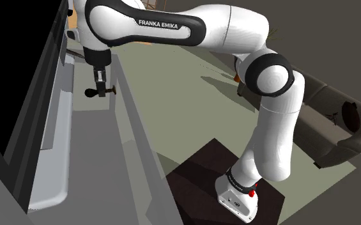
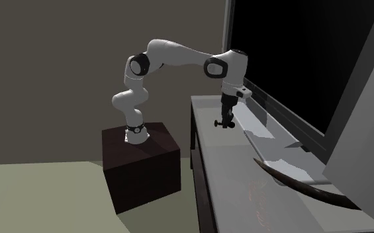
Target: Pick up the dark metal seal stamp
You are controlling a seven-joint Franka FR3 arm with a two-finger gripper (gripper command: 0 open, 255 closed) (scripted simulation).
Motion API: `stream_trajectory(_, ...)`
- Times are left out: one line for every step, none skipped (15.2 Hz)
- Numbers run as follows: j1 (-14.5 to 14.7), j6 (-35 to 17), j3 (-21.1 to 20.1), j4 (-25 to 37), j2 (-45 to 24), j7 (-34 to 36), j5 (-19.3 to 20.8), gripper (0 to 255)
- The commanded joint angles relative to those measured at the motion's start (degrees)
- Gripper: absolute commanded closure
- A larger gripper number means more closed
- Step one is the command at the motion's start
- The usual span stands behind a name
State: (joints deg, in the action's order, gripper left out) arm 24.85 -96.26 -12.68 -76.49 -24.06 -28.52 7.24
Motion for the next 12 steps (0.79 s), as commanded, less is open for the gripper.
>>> stream_trajectory(0.0, 1.5, 0.0, 1.3, 0.2, -0.2, -0.1, 255)
stream_trajectory(0.1, 2.3, 0.0, 2.2, 0.1, -0.2, -0.1, 255)
stream_trajectory(0.1, 3.1, 0.0, 3.1, 0.0, -0.3, 0.0, 255)
stream_trajectory(0.2, 4.0, 0.0, 4.1, -0.1, -0.3, 0.0, 255)
stream_trajectory(0.3, 4.8, 0.0, 5.1, -0.3, -0.3, 0.0, 255)
stream_trajectory(0.4, 5.7, 0.0, 6.1, -0.4, -0.4, 0.0, 255)
stream_trajectory(0.4, 6.6, 0.0, 7.2, -0.6, -0.4, 0.1, 255)
stream_trajectory(0.5, 7.5, 0.0, 8.3, -0.8, -0.4, 0.1, 255)
stream_trajectory(0.6, 8.4, -0.1, 9.4, -1.1, -0.5, 0.1, 255)
stream_trajectory(0.7, 9.3, 0.0, 10.6, -1.3, -0.5, 0.2, 255)
stream_trajectory(0.8, 9.4, 0.0, 10.8, -1.4, -0.5, 0.2, 255)
stream_trajectory(0.8, 9.4, 0.0, 10.8, -1.4, -0.5, 0.2, 255)
